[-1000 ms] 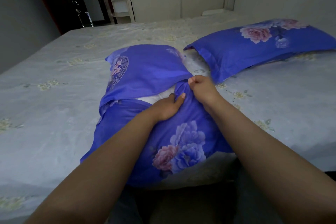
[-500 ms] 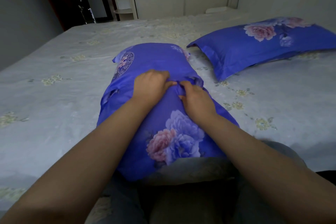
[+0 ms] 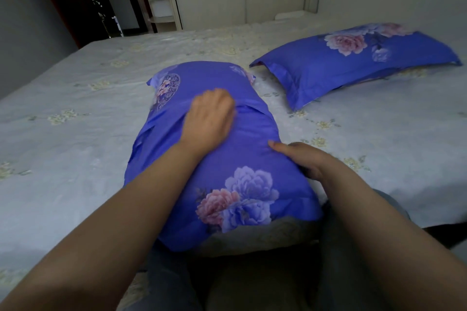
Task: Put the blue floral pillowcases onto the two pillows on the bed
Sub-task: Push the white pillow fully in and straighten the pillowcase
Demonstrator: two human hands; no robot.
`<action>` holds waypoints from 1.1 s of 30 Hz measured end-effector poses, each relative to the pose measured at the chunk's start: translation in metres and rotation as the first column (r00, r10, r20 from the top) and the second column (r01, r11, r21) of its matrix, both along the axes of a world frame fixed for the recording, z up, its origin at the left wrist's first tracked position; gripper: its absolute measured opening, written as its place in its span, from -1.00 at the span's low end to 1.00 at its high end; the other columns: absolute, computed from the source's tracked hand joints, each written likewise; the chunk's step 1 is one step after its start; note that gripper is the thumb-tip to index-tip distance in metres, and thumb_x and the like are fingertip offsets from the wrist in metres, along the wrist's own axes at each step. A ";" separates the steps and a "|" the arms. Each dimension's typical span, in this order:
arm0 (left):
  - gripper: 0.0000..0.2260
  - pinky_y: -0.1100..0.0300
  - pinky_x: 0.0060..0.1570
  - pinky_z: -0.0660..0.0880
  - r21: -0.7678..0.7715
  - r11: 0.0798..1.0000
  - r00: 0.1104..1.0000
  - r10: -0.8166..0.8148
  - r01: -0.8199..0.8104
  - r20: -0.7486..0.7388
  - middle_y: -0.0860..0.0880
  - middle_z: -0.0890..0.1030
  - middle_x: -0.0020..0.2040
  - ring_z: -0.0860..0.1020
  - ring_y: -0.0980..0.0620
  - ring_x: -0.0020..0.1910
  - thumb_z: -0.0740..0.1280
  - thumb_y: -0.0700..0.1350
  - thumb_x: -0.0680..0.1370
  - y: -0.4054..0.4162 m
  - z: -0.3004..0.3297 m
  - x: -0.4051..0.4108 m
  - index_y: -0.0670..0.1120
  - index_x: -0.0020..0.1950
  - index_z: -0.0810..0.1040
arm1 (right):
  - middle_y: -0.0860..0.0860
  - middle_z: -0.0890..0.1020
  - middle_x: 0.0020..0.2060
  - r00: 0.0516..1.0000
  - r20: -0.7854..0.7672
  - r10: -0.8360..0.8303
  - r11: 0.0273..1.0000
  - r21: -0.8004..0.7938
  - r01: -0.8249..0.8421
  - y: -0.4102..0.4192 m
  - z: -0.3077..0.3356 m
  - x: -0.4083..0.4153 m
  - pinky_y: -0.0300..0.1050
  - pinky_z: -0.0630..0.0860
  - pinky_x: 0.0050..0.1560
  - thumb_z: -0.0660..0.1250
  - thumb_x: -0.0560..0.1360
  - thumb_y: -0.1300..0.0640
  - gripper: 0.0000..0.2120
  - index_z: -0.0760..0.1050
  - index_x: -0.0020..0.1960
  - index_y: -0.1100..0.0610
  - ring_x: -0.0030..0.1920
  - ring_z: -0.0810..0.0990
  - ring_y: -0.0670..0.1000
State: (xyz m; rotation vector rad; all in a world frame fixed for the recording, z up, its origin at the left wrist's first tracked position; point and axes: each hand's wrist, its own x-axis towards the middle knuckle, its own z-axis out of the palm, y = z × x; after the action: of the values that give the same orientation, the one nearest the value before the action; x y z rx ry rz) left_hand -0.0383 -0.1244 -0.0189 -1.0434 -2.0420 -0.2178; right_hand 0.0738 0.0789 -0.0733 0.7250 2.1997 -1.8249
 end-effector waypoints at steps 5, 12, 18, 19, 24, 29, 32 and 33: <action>-0.64 0.14 -0.06 0.39 -0.098 0.957 0.918 -0.230 0.274 0.322 -0.02 0.56 -0.06 0.49 -0.05 -0.08 0.16 0.18 0.55 0.019 -0.032 0.050 -0.08 0.00 0.53 | 0.17 0.64 -0.01 0.965 -0.187 -0.182 0.975 0.089 0.202 -0.001 -0.011 -0.004 -0.01 0.52 0.07 0.25 0.53 -0.16 -0.65 0.52 -0.02 0.14 -0.04 0.61 0.10; -0.55 0.01 0.27 0.36 -0.047 0.964 0.889 -0.223 0.263 0.399 0.00 0.49 0.28 0.43 -0.03 0.26 0.10 0.17 0.57 0.014 -0.052 0.044 -0.05 0.32 0.45 | 0.14 0.62 -0.08 0.974 -0.190 -0.127 0.969 0.185 0.162 -0.013 -0.001 0.000 -0.15 0.46 -0.09 0.18 0.61 -0.01 -0.68 0.57 -0.01 0.22 -0.15 0.55 0.06; -0.45 -0.10 0.43 0.12 -0.144 0.966 0.838 -0.108 0.216 0.535 0.08 0.25 0.49 0.18 -0.01 0.49 -0.06 0.26 0.55 0.003 -0.062 0.036 0.13 0.52 0.13 | 0.08 0.56 -0.39 0.923 -0.347 -0.168 0.978 0.059 0.200 0.010 0.030 -0.004 -0.15 0.43 -0.32 0.33 0.53 0.01 -0.71 0.49 -0.30 0.15 -0.35 0.49 0.05; -0.44 -0.09 0.42 0.13 -0.173 0.963 0.835 -0.080 0.205 0.545 0.08 0.30 0.46 0.22 -0.01 0.46 -0.07 0.29 0.53 0.005 -0.059 0.036 0.15 0.51 0.15 | 0.09 0.54 -0.37 0.928 -0.350 -0.126 0.948 0.234 0.217 0.016 0.033 -0.006 -0.14 0.39 -0.31 0.34 0.52 -0.02 -0.70 0.48 -0.28 0.15 -0.33 0.48 0.07; -0.49 0.01 0.16 0.35 -0.235 0.964 0.890 -0.002 0.123 0.456 0.03 0.58 0.02 0.50 -0.04 0.09 -0.03 0.27 0.49 0.026 -0.047 0.038 0.08 0.12 0.59 | 0.17 0.61 -0.04 0.956 -0.291 0.025 0.473 0.846 0.245 0.023 0.032 -0.008 -0.06 0.35 -0.18 0.28 0.51 -0.14 -0.70 0.52 -0.06 0.10 0.00 0.56 0.22; -0.72 0.02 -0.05 0.38 -0.084 0.983 0.914 -0.120 0.165 0.388 -0.09 0.58 -0.12 0.53 -0.14 -0.07 0.11 0.00 0.56 0.046 -0.044 0.049 -0.12 -0.10 0.54 | 0.09 0.50 0.05 0.895 -0.443 0.045 0.554 0.757 0.347 0.019 0.028 0.004 -0.06 0.43 -0.02 0.36 0.48 -0.06 -0.79 0.53 -0.01 0.07 0.04 0.52 0.11; -0.77 0.01 -0.06 0.33 -0.016 0.991 0.897 -0.111 0.130 0.427 -0.15 0.55 -0.09 0.50 -0.17 -0.04 0.12 -0.06 0.60 0.061 -0.035 0.050 -0.15 -0.08 0.48 | 0.00 0.57 -0.16 0.937 -0.300 0.181 0.749 0.660 0.067 0.017 0.029 0.022 -0.15 0.42 -0.07 0.44 0.41 -0.07 -0.81 0.54 -0.13 0.04 -0.15 0.53 -0.01; -0.78 0.01 -0.08 0.31 -0.003 0.992 0.894 -0.109 0.123 0.435 -0.16 0.55 -0.08 0.49 -0.18 -0.04 0.12 -0.07 0.62 0.066 -0.035 0.051 -0.16 -0.08 0.47 | -0.01 0.56 -0.13 0.948 -0.223 0.226 0.734 0.679 -0.015 0.015 0.025 0.028 -0.15 0.42 -0.04 0.45 0.40 -0.05 -0.79 0.55 -0.07 0.05 -0.12 0.53 -0.01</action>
State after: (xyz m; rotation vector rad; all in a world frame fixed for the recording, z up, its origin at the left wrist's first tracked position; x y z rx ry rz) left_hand 0.0131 -0.0582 -0.0542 -1.2210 -2.3850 -0.5244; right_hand 0.1020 0.0938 -0.0480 0.3950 3.0688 -1.0823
